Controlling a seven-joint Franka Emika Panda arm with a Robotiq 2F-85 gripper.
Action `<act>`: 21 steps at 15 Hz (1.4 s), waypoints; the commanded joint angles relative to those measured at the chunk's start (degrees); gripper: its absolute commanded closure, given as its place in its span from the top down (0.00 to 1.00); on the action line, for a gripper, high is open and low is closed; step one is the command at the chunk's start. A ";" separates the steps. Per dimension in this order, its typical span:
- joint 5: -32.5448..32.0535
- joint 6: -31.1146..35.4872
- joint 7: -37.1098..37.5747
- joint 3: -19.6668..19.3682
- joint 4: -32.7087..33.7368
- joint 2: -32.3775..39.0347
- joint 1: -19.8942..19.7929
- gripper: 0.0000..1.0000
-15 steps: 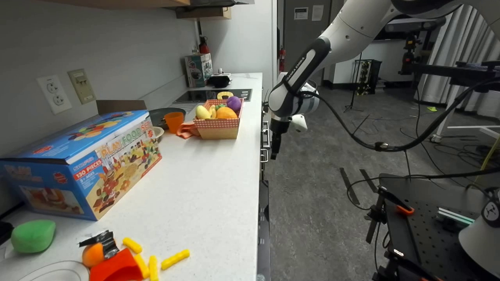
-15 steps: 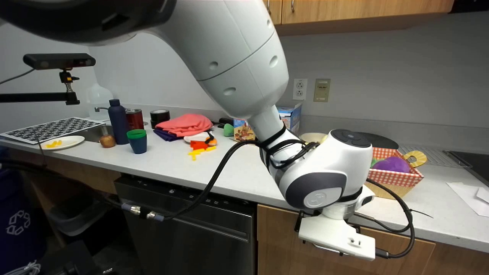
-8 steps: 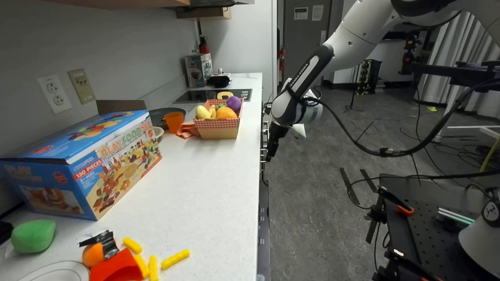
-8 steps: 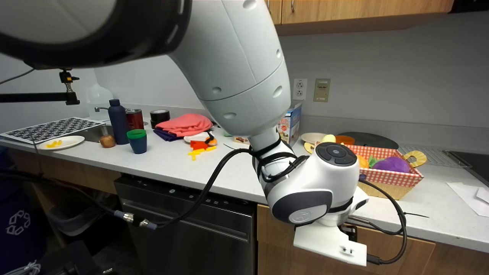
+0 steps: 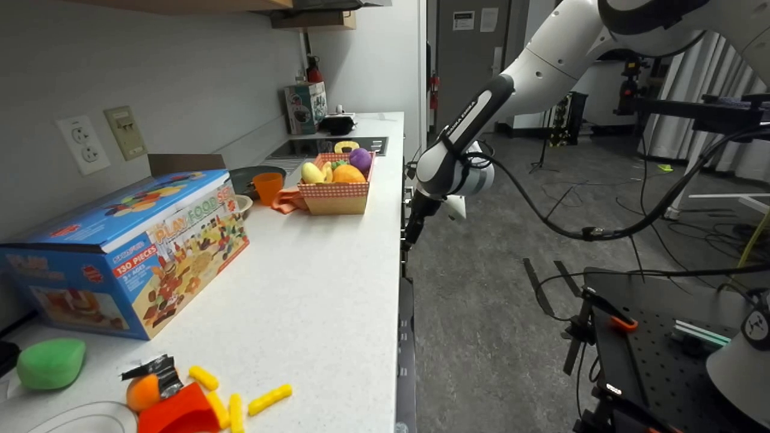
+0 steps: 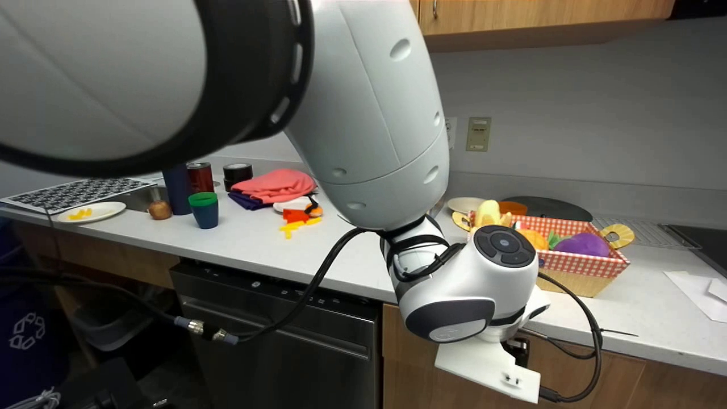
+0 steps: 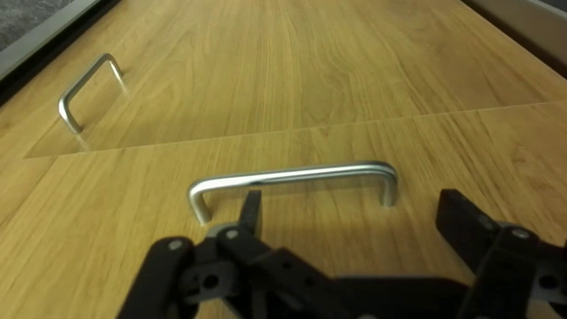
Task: Put the purple object in the basket, then close the drawer
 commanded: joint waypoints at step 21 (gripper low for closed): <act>-1.41 -2.18 3.74 5.19 -8.41 -12.62 -4.66 1.00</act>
